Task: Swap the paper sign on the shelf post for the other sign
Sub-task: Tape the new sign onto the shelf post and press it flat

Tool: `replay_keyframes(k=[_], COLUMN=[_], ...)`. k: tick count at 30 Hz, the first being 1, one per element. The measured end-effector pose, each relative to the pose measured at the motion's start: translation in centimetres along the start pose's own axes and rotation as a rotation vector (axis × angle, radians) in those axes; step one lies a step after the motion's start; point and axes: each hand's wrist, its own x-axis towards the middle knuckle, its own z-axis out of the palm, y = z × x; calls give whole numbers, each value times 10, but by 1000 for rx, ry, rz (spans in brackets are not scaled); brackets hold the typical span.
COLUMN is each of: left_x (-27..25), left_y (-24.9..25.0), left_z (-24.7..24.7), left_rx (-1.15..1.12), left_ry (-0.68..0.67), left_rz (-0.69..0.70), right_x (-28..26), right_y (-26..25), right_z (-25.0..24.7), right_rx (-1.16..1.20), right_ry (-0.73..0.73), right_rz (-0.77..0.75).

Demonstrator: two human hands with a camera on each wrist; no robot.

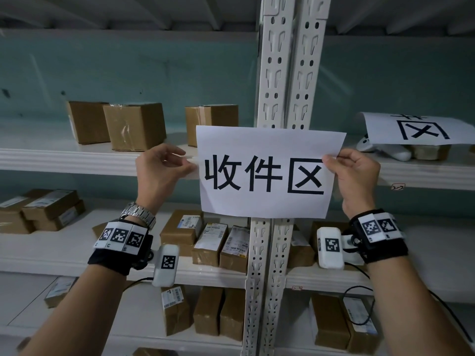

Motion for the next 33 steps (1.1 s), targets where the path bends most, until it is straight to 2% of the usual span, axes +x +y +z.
replay_keyframes(k=[10, 17, 20, 33], left_x=[-1, -4, -3, -1], left_y=[-2, -2, -1, -10], left_z=[3, 4, 1, -4], left_rx=[39, 179, 239, 247], left_ry=[59, 105, 131, 130], left_rz=[40, 85, 70, 54], right_x=[1, 3, 5, 11], right_y=[8, 15, 15, 14], right_z=[3, 2, 2, 1], right_rx=[-12, -8, -12, -32], right_ry=[-3, -4, -5, 1], right_rz=[6, 17, 10, -35])
